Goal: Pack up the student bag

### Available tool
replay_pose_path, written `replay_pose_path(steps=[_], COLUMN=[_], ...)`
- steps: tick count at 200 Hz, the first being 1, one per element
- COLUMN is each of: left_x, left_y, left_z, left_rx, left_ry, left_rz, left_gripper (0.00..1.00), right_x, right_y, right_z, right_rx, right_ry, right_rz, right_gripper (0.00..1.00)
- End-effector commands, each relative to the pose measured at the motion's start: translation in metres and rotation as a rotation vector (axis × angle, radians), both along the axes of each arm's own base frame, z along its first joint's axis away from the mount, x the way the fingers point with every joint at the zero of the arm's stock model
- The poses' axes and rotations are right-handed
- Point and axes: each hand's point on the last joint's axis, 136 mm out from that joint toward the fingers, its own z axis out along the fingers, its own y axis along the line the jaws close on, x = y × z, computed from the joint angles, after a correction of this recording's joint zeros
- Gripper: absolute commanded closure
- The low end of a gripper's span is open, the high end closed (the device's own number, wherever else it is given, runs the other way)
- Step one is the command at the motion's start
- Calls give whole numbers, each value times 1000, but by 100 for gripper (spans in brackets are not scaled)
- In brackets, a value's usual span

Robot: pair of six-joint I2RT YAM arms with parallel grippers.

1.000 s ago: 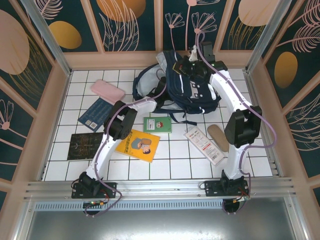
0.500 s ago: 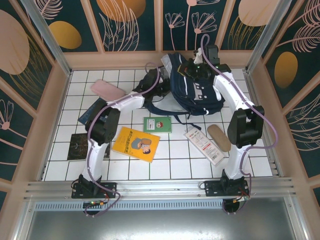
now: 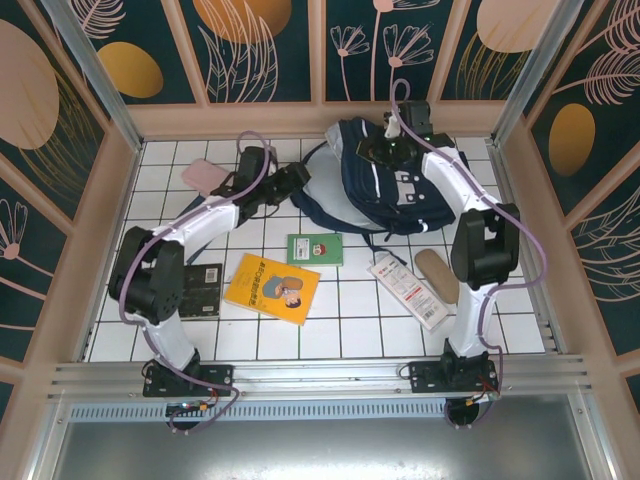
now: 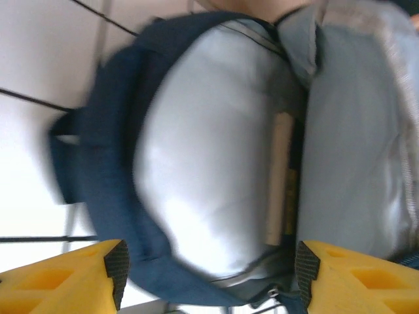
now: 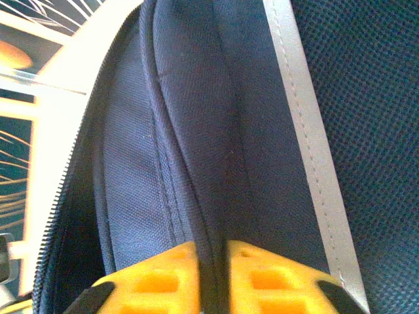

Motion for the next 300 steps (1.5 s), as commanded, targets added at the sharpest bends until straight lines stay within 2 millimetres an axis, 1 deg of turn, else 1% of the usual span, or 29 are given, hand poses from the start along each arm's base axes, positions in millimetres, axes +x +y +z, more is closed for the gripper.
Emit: replay_pose_path(steps=[1,19,41,64,81,92,93,96,119,129,141,147,151,173,199,210,226,248,269,281,300], left_x=[-12,-18,-25,-35,-46,-49,-52,-56,-69,-74,-80,-82,-83,-88,-91,-94,-97,-101,-105,-108,-111], left_y=[43,77,116,156,174,176,176,175,166,163,164,165,165,171,190,198,207,214,218,220,220], left_z=[4,-3,-15,-31,-41,-40,-45,-49,-57,-59,-61,-61,-62,-63,-58,-54,-48,-35,-26,-23,-20], left_rx=[101,143,190,227,232,223,224,223,173,152,153,157,160,186,244,268,290,302,312,318,312], left_ry=[-8,13,50,109,149,150,162,175,203,207,216,217,220,229,227,224,215,183,160,154,145], left_rz=[48,93,144,212,243,241,239,232,201,188,194,197,198,224,315,355,401,440,461,468,469], left_gripper=[29,27,26,26,26,26,26,26,28,29,29,29,29,29,28,27,27,27,27,27,26], right_x=[17,15,9,-2,-12,-19,-20,-22,-41,-51,-67,-72,-82,-124,-173,-188,-208,-228,-241,-245,-248], right_y=[-11,-9,4,25,43,54,55,58,80,92,106,108,119,151,191,206,227,252,270,276,280], right_z=[-11,-18,-18,-15,-11,-12,-12,-11,-14,-17,-24,-28,-31,-53,-81,-90,-98,-108,-117,-127,-146], right_rx=[-74,-102,-124,-130,-133,-135,-136,-138,-154,-146,-137,-140,-142,-165,-196,-197,-185,-190,-177,-188,-202], right_ry=[-43,-41,-62,-88,-108,-115,-116,-120,-133,-129,-110,-99,-97,-79,-60,-51,-46,-55,-45,-34,4], right_rz=[-51,-67,-61,-38,-19,-4,-3,1,51,94,158,184,224,385,554,603,667,751,805,821,837], right_gripper=[73,63,51,48,48,47,47,47,44,46,47,49,51,56,62,65,69,73,74,74,74])
